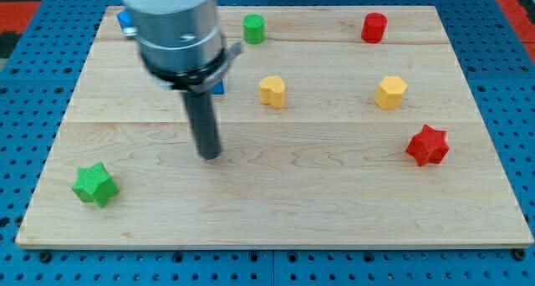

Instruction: Place your hand in between yellow heart and red star

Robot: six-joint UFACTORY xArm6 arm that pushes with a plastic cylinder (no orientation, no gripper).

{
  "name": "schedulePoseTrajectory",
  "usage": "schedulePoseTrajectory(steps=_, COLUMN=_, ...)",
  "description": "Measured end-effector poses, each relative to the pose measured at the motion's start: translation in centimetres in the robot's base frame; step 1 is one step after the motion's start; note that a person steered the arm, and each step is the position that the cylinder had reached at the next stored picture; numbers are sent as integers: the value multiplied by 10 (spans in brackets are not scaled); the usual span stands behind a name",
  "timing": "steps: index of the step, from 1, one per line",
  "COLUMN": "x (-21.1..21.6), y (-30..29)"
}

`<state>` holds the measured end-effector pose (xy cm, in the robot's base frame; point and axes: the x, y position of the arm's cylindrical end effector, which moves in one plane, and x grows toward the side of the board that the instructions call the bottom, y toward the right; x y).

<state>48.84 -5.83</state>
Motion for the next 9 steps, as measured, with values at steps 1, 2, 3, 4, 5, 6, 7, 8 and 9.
schedulePoseTrajectory(steps=1, x=-20, y=93)
schedulePoseTrajectory(steps=2, x=-35, y=148)
schedulePoseTrajectory(steps=3, x=-37, y=163)
schedulePoseTrajectory(steps=4, x=-37, y=164)
schedulePoseTrajectory(steps=5, x=-37, y=164)
schedulePoseTrajectory(steps=6, x=-37, y=165)
schedulePoseTrajectory(steps=7, x=-37, y=168)
schedulePoseTrajectory(steps=8, x=-37, y=174)
schedulePoseTrajectory(steps=9, x=-37, y=176)
